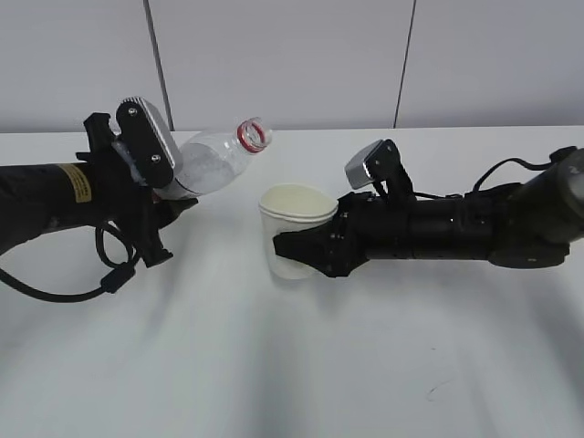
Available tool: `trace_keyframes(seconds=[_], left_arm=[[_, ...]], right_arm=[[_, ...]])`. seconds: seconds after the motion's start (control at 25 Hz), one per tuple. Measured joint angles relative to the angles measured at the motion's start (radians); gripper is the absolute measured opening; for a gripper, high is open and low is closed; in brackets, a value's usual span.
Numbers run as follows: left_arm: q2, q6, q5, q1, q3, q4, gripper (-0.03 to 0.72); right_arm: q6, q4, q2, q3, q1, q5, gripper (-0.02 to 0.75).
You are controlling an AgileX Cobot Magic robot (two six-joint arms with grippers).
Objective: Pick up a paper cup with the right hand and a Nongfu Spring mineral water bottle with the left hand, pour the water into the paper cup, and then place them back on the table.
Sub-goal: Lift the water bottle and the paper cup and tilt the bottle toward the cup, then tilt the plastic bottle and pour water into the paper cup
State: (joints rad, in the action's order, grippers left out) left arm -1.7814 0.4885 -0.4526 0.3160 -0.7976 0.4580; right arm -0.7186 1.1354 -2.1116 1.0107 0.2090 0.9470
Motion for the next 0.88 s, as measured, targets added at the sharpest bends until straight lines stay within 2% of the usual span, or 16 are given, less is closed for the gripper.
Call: trace_keyframes(seconds=[0.28,0.44,0.64,0.88], left_arm=[[0.000,0.196,0.003,0.000,0.000,-0.115,0.376],[0.000,0.310,0.003,0.000,0.000,-0.215,0.376],[0.000,0.405,-0.011,0.000,0.000,-0.288,0.376],[0.000,0.502,-0.024,0.000,0.000,-0.349,0.376]], right_arm=[[-0.100,0.094,-0.001,0.057,0.000,-0.010,0.507],[-0.170,0.167,-0.002,0.089,0.000,-0.016,0.507],[-0.252,0.253,-0.002,0.136,0.000,-0.016,0.507],[-0.295,0.289,-0.005,0.175,0.000,-0.016,0.507]])
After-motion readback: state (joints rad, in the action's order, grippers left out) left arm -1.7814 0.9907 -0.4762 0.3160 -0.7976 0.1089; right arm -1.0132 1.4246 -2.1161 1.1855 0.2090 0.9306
